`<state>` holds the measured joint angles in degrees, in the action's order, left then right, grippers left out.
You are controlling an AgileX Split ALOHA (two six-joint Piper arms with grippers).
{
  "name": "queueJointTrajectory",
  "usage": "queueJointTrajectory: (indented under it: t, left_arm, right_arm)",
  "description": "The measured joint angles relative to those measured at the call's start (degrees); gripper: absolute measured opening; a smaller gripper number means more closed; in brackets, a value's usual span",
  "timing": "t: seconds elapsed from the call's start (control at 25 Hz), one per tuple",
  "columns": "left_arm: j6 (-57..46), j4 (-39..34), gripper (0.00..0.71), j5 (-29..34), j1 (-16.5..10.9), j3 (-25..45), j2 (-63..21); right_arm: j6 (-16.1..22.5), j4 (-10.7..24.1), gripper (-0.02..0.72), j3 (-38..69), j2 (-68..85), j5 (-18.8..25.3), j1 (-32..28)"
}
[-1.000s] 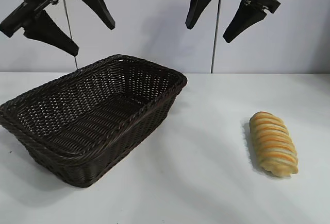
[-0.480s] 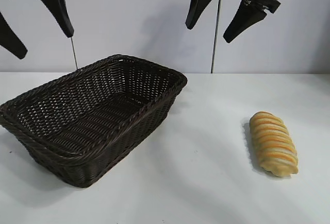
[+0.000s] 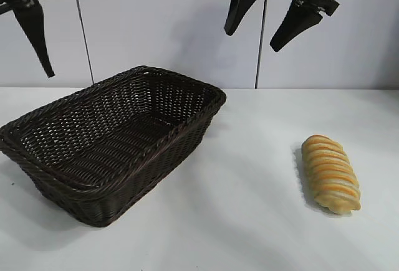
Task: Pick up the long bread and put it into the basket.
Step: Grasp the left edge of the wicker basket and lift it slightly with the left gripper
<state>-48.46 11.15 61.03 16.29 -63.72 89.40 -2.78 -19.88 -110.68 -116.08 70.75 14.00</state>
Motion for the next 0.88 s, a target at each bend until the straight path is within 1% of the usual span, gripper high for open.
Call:
queueJointTrajectory:
  t: [0.24, 0.4, 0.88]
  left_arm:
    - [-0.1, 3.6, 0.508, -7.3, 0.0, 4.4, 0.0]
    - [0.0, 3.9, 0.508, -10.1, 0.0, 7.8, 0.0]
    - [0.6, 3.9, 0.508, -15.8, 0.0, 8.4, 0.0]
  right_arm:
    - [0.0, 0.1, 0.579, 0.0, 0.0, 0.0, 0.0]
    - [0.0, 0.1, 0.579, 0.0, 0.0, 0.0, 0.0]
    - [0.0, 0.1, 0.579, 0.0, 0.0, 0.0, 0.0]
